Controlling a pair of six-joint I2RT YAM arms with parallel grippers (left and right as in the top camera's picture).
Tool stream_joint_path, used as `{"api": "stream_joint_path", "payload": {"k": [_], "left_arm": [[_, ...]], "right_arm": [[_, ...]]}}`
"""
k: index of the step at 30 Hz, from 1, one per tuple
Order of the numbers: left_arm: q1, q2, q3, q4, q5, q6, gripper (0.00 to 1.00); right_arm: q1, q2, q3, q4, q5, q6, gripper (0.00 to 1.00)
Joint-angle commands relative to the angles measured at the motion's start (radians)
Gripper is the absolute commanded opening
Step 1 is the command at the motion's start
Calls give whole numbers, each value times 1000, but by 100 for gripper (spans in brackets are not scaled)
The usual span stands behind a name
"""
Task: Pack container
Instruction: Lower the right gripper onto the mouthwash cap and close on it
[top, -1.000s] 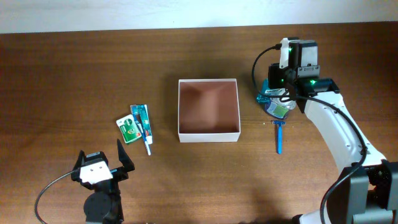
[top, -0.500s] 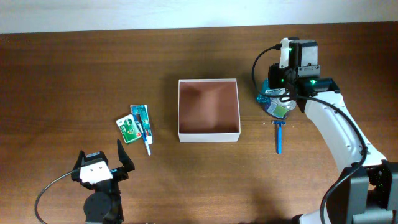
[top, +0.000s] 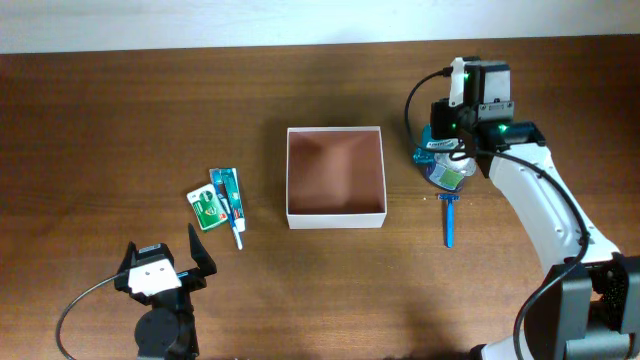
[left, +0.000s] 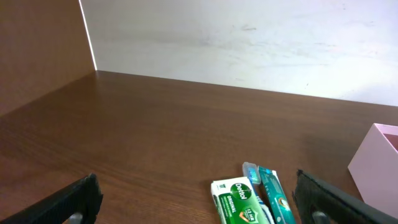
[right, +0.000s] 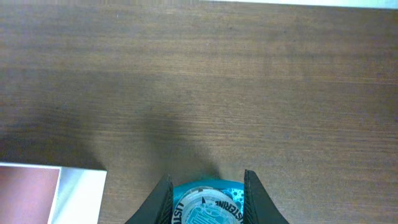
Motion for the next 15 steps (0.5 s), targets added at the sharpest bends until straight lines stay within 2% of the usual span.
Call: {"api": "stream_joint_path", "payload": {"k": [1, 3, 4, 5, 8, 15], "left_arm": [[5, -6, -12, 3, 4, 19, 99], [5, -6, -12, 3, 4, 19, 100], [5, -6, -12, 3, 4, 19, 99], [5, -6, -12, 3, 4, 19, 99], [5, -6, -12, 3, 4, 19, 99], [5, -6, -12, 3, 4, 19, 99]], "right_arm": [[2, -1, 55, -2, 2, 5, 16], [2, -1, 55, -30, 2, 5, 20], [2, -1, 55, -40, 2, 5, 31], [2, -1, 55, -49, 2, 5, 36], [2, 0, 49, -62, 2, 5, 44], [2, 14, 44, -84, 1, 5, 42]]}}
